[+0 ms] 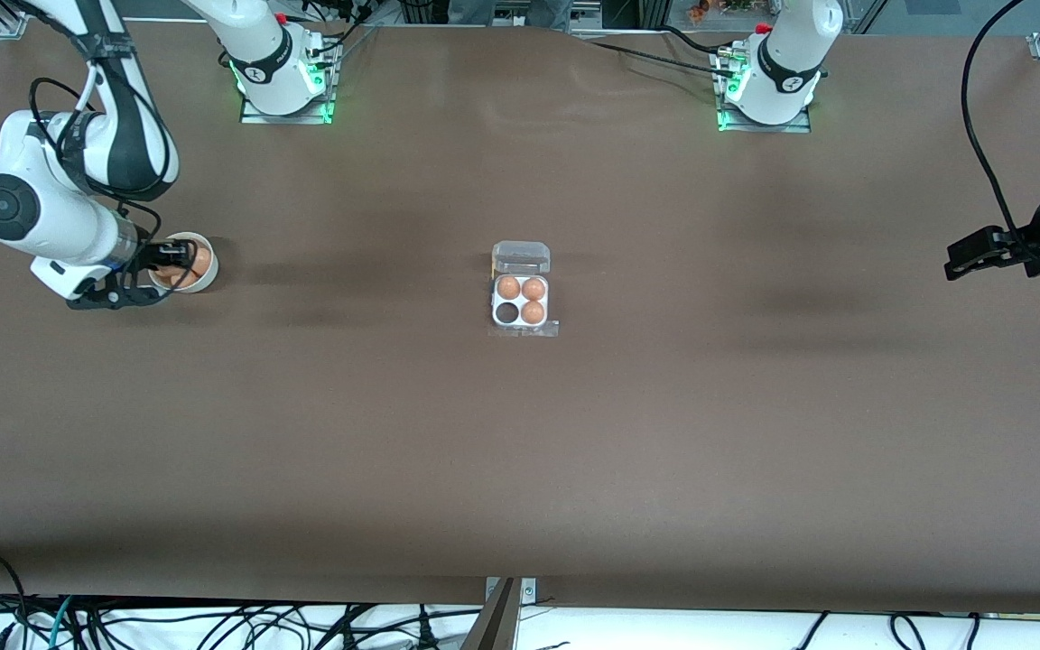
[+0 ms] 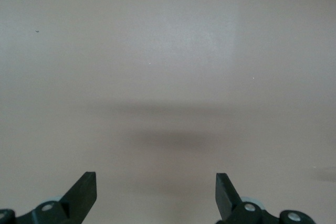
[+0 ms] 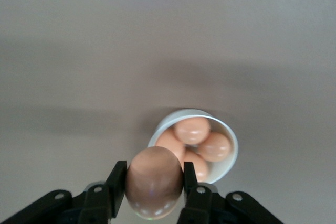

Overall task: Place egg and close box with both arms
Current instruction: 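Close the right gripper on a brown egg and lift it, then carry the egg with the right gripper to the plastic egg box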

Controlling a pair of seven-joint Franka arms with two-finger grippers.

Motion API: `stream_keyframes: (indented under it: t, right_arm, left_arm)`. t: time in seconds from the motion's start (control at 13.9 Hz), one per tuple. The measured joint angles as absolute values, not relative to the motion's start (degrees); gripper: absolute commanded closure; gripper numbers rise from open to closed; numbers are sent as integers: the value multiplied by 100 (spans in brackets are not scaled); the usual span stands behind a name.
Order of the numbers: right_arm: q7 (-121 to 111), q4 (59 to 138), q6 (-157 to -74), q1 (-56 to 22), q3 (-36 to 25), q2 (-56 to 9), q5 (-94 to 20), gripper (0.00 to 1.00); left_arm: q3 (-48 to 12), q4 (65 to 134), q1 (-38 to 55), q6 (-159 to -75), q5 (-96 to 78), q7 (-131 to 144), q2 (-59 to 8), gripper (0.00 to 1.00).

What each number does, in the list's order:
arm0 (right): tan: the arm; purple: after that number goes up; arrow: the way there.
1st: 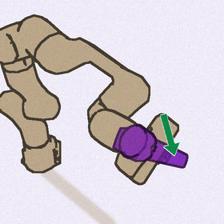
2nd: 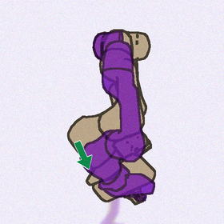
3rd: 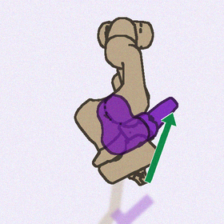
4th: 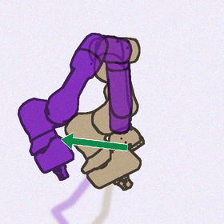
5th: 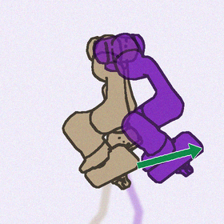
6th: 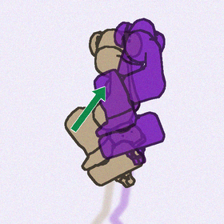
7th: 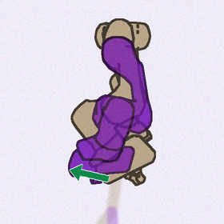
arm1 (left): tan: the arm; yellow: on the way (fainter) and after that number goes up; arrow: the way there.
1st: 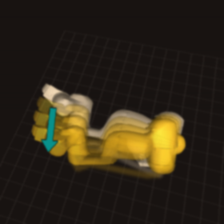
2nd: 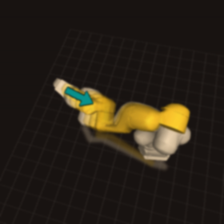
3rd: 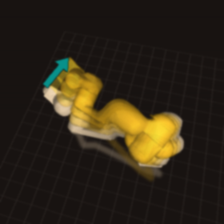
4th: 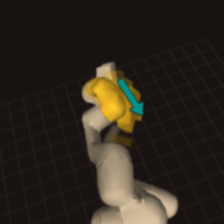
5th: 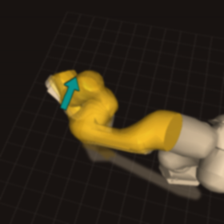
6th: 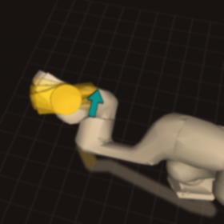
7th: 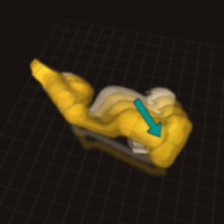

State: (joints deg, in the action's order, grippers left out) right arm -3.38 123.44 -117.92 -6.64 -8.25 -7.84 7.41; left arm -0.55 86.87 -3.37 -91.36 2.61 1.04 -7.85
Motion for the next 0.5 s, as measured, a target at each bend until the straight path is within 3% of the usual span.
stream_keyframes:
  t: [0.5]
  right_arm:
    - [1470, 10928, -11118, -1339, 0, -1511, 119, 65]
  left_arm:
    - [-53, 8684, -337, -9136, 261, 104, -785, 0]
